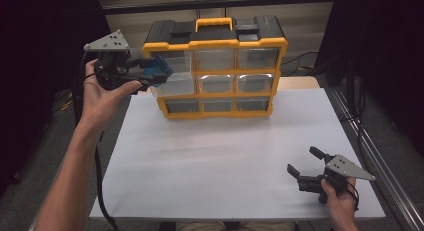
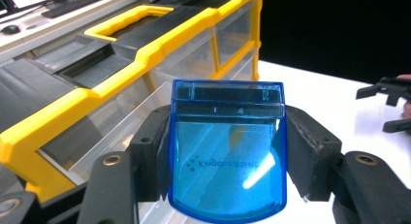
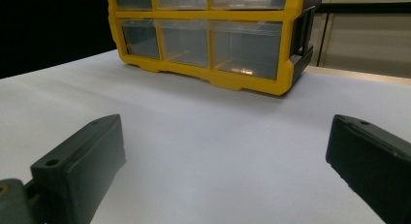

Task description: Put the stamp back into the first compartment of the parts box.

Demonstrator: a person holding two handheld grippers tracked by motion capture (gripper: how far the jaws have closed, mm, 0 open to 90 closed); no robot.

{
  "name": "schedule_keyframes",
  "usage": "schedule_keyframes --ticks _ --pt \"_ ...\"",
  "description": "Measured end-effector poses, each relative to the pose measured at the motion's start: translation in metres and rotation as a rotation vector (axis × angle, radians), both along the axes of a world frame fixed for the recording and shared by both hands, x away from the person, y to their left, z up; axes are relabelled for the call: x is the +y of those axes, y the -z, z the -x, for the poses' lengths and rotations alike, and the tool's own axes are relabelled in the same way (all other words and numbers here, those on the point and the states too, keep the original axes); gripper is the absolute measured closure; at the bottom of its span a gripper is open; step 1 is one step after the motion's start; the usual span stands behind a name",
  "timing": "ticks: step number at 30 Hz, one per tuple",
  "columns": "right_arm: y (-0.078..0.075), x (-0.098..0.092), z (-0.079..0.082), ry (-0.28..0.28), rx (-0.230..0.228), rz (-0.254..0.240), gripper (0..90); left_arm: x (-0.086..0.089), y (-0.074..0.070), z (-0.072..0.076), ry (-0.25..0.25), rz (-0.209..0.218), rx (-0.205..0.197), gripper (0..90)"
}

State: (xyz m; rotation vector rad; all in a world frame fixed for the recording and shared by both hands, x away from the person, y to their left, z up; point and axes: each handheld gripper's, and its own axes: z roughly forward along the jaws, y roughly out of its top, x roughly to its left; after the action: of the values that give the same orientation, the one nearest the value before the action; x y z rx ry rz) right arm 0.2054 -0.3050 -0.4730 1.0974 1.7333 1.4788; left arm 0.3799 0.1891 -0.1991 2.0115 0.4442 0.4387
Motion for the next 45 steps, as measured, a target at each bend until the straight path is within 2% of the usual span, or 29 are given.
schedule_keyframes --ticks 5,6,8,11,15,18,26,29,31,33,38,41,42,45 --pt "0.0 0.0 0.0 0.0 0.003 -0.001 0.2 -0.003 -0.006 -0.007 -0.006 -0.011 0.013 41.1" --pt "0.0 0.0 0.0 0.002 0.001 0.0 0.2 -0.004 -0.009 -0.011 -0.005 -0.033 0.014 41.1" --pt "0.0 0.0 0.0 -0.003 0.005 0.001 0.2 -0.006 -0.011 -0.014 -0.012 -0.046 0.017 41.1" --pt "0.0 0.0 0.0 0.001 0.002 -0.001 0.2 -0.008 -0.012 -0.016 -0.013 -0.045 0.026 41.1" --pt "0.0 0.0 0.0 -0.002 0.003 0.0 0.2 -0.011 -0.015 -0.022 -0.015 -0.077 0.032 41.1" --pt "0.0 0.0 0.0 -0.003 0.002 0.001 0.2 -0.012 -0.018 -0.028 -0.021 -0.084 0.039 41.1" --pt "0.0 0.0 0.0 -0.006 0.006 -0.003 0.2 -0.013 -0.02 -0.04 -0.035 -0.118 0.06 41.1" --pt "0.0 0.0 0.0 -0.002 0.008 -0.006 0.2 -0.017 -0.021 -0.045 -0.03 -0.155 0.079 41.1" --pt "0.0 0.0 0.0 -0.005 0.01 -0.004 0.2 -0.018 -0.021 -0.046 -0.031 -0.166 0.078 41.1" --pt "0.0 0.0 0.0 -0.003 0.006 -0.003 0.2 -0.021 -0.021 -0.05 -0.028 -0.197 0.085 41.1" --pt "0.0 0.0 0.0 -0.006 0.01 -0.003 0.2 -0.029 -0.022 -0.057 -0.017 -0.225 0.103 41.1" --pt "0.0 0.0 0.0 -0.007 0.01 -0.004 0.2 -0.032 -0.02 -0.062 -0.036 -0.237 0.119 41.1" --pt "0.0 0.0 0.001 -0.007 0.012 -0.005 0.2 -0.032 -0.02 -0.064 -0.03 -0.255 0.123 41.1" --pt "0.0 0.0 0.0 -0.006 0.009 -0.003 0.2 -0.033 -0.017 -0.067 -0.038 -0.249 0.135 41.1"
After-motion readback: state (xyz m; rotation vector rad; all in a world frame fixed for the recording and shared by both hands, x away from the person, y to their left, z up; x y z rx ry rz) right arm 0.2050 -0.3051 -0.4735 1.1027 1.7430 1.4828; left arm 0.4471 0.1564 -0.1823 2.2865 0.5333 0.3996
